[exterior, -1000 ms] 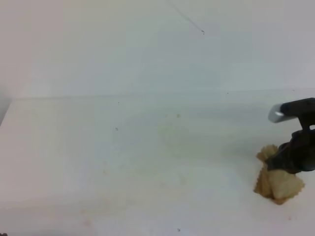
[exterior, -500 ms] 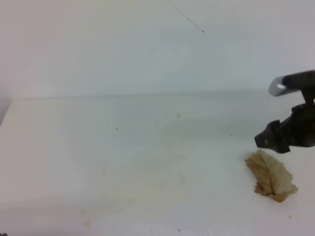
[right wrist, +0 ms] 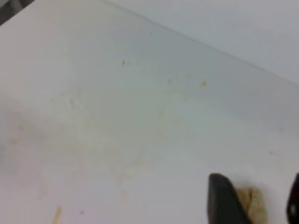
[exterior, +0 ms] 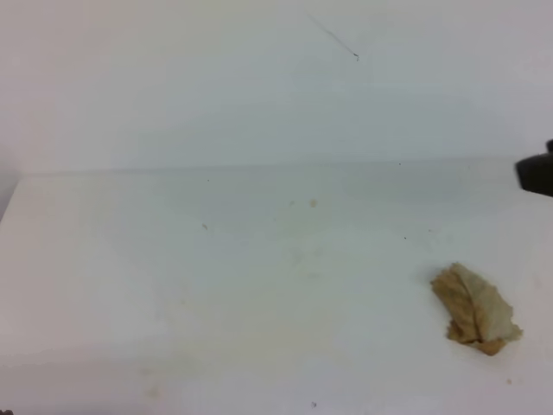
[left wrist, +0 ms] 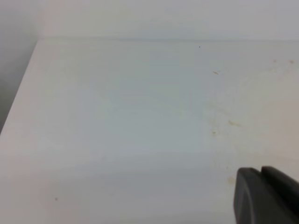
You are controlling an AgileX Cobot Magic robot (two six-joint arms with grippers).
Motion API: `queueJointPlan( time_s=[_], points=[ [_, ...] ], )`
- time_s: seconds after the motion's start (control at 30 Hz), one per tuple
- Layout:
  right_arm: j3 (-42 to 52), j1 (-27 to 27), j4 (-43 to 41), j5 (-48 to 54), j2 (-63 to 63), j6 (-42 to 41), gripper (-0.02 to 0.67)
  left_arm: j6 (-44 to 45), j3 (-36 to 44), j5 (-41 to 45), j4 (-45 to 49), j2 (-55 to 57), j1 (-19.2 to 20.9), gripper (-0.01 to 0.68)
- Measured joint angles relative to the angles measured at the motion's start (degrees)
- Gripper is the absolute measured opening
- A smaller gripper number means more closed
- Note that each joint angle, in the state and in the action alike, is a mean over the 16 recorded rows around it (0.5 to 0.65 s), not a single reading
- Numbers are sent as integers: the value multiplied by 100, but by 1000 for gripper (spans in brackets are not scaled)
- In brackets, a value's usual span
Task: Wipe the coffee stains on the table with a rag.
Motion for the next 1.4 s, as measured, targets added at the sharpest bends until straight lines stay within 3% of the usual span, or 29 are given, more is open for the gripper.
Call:
queueJointPlan(
  time_s=[0.27, 0.4, 0.83, 1.13, 1.4],
  points=[
    [281, 0, -1122, 551, -1496, 828, 87, 0, 0, 0, 0, 0, 0, -3],
    [708, 0, -1640, 468, -2327, 1212, 22, 0, 0, 0, 0, 0, 0, -3],
    [2141, 0, -2030, 321, -4650, 1484, 2, 0, 0, 0, 0, 0, 0, -2],
    [2292, 0, -2106, 1131, -5030, 1483, 2, 0, 0, 0, 0, 0, 0, -2],
    [2324, 0, -2909, 1430, -5180, 1373, 2, 0, 0, 0, 0, 0, 0, -2]
  ],
)
